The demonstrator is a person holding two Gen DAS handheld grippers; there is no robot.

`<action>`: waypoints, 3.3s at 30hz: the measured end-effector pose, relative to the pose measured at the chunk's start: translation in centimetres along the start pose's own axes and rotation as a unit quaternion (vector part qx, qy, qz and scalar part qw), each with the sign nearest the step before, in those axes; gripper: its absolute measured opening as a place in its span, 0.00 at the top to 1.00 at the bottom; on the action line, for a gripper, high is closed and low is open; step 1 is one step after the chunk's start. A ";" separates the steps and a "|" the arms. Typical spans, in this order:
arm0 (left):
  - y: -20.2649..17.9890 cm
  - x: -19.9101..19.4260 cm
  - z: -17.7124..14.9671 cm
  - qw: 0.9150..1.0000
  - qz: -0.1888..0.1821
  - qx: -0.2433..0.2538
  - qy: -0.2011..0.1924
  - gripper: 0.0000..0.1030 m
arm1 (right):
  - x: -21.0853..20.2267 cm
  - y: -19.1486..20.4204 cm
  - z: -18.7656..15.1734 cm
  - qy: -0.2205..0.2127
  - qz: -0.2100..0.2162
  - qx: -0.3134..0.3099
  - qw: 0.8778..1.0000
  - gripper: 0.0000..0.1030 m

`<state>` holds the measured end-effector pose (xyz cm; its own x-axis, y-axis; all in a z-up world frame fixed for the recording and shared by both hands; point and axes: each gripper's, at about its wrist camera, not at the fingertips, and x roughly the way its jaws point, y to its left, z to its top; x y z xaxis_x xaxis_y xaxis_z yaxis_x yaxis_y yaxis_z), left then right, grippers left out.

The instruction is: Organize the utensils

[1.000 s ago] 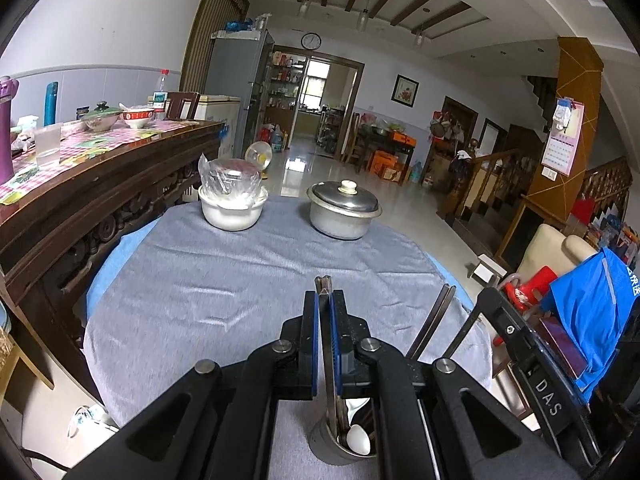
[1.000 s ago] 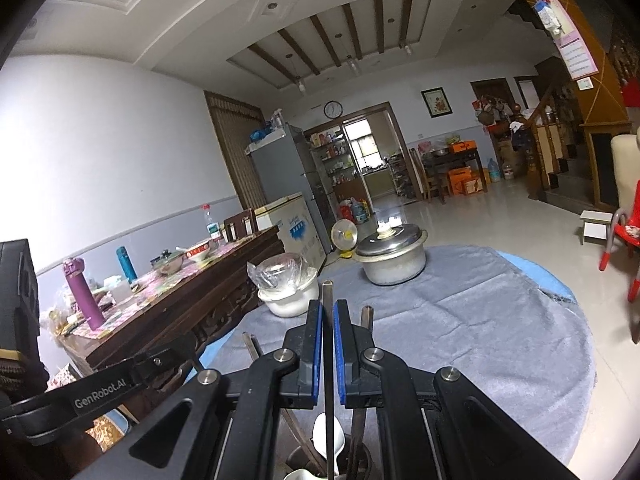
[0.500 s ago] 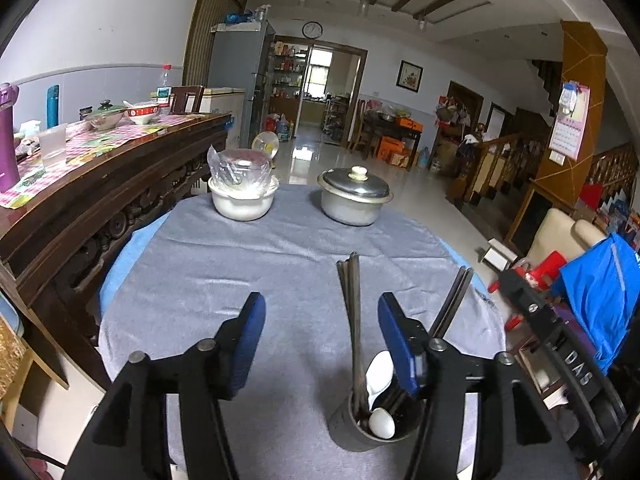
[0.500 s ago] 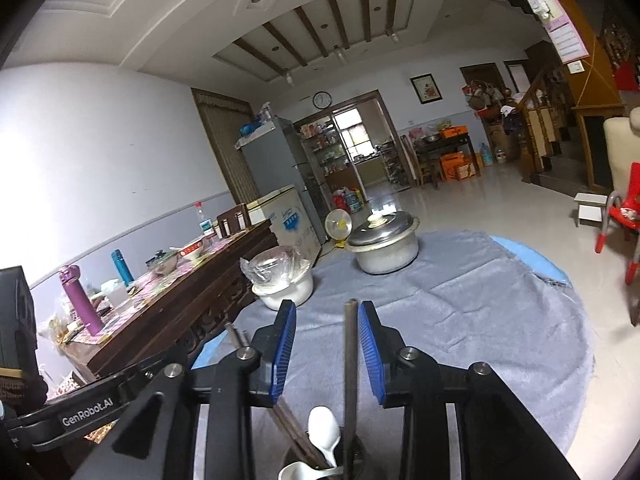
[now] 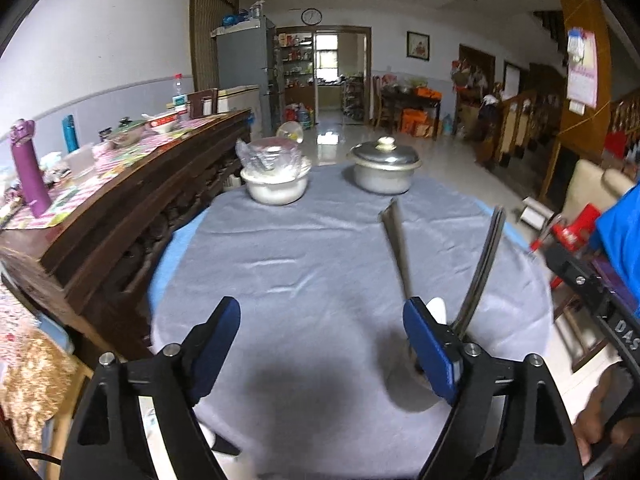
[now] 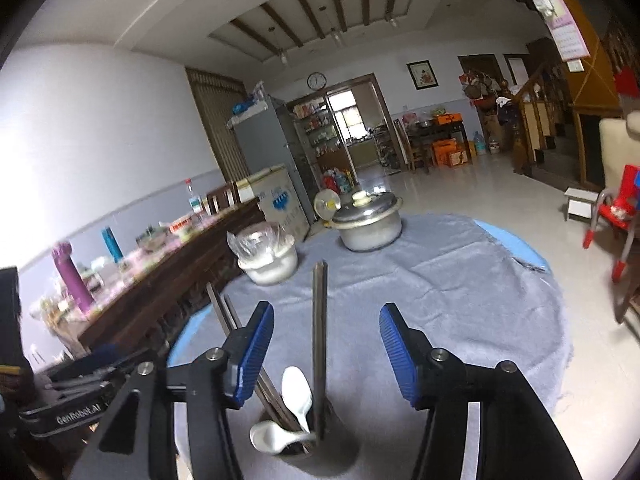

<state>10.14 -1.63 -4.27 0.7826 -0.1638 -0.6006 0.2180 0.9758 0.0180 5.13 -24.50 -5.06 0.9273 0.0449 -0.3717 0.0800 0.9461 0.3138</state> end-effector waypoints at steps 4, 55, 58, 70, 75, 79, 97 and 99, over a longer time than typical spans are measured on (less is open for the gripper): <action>0.5 -0.5 -1.3 1.000 0.022 0.005 0.014 0.17 | -0.9 0.2 -1.5 0.031 -0.010 -0.017 0.999 0.38; -0.3 -1.5 -4.5 0.996 0.083 0.005 0.045 0.16 | -3.4 1.7 -5.2 0.109 -0.056 -0.015 0.992 0.33; 0.0 -1.6 -4.4 0.996 0.080 0.000 0.045 0.16 | -3.4 1.9 -5.1 0.107 -0.059 -0.018 0.992 0.32; 0.5 -2.2 -4.4 0.997 0.076 -0.002 0.033 0.16 | -3.6 2.8 -4.7 0.098 -0.067 -0.034 0.992 0.31; 0.8 -2.3 -4.4 0.997 0.075 -0.004 0.033 0.16 | -3.4 3.4 -4.7 0.099 -0.067 -0.039 0.992 0.31; 1.1 -2.3 -4.4 0.997 0.075 -0.009 0.033 0.16 | -3.3 3.6 -4.6 0.096 -0.065 -0.040 0.992 0.30; 1.0 -3.3 -4.5 0.997 0.073 -0.005 0.029 0.16 | -4.2 4.2 -4.5 0.086 -0.057 -0.043 0.994 0.30; 1.0 -3.3 -4.5 0.997 0.072 -0.005 0.030 0.16 | -4.1 4.2 -4.4 0.086 -0.055 -0.043 0.994 0.30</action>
<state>5.15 0.53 -5.92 0.7694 -0.0124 -0.6386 0.0990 0.9901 0.1000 0.03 -19.29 -6.09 0.8380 -0.0122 -0.5455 0.1383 0.9718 0.1907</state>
